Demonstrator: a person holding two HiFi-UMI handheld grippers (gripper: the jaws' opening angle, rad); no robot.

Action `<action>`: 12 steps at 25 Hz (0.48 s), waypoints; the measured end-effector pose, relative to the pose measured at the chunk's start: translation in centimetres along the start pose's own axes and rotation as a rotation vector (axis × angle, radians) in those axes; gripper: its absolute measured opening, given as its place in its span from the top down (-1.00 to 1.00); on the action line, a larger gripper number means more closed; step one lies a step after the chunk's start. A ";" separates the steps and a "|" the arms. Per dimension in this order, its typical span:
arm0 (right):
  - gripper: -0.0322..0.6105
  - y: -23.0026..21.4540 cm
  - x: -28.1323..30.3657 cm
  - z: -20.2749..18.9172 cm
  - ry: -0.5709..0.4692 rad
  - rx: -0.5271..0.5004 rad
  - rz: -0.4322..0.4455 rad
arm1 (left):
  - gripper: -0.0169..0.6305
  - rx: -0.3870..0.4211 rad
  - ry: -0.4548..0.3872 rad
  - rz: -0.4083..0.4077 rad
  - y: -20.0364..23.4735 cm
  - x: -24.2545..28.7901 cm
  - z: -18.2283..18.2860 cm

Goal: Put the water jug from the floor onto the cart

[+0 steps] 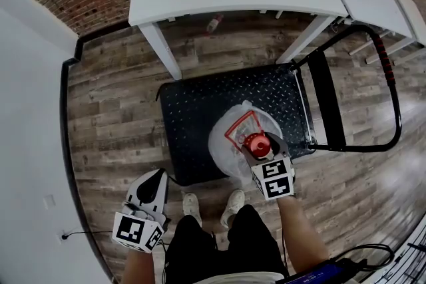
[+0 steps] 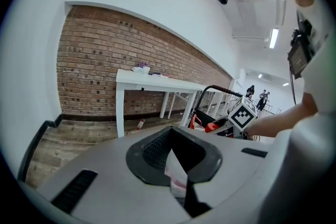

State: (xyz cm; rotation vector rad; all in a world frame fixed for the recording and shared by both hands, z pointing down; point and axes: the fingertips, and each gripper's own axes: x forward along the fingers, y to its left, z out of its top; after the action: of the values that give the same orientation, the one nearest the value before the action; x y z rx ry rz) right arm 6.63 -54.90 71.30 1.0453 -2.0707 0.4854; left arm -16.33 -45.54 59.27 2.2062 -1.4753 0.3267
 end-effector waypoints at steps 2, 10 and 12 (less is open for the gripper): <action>-0.08 -0.1 -0.1 -0.1 -0.006 0.004 -0.002 | 0.95 -0.007 0.000 -0.001 0.0 0.1 0.0; -0.08 -0.3 -1.7 1.8 -0.059 -0.005 -0.012 | 0.95 -0.022 0.005 -0.002 0.1 -0.5 0.7; -0.08 -0.5 -3.4 2.7 -0.084 -0.009 -0.028 | 0.95 -0.020 -0.002 -0.011 -0.2 -0.7 1.6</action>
State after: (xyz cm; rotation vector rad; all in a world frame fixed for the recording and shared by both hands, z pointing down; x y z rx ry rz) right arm 7.12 -55.12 67.01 1.1050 -2.1266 0.4244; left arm -16.49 -45.67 57.53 2.1986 -1.4612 0.3052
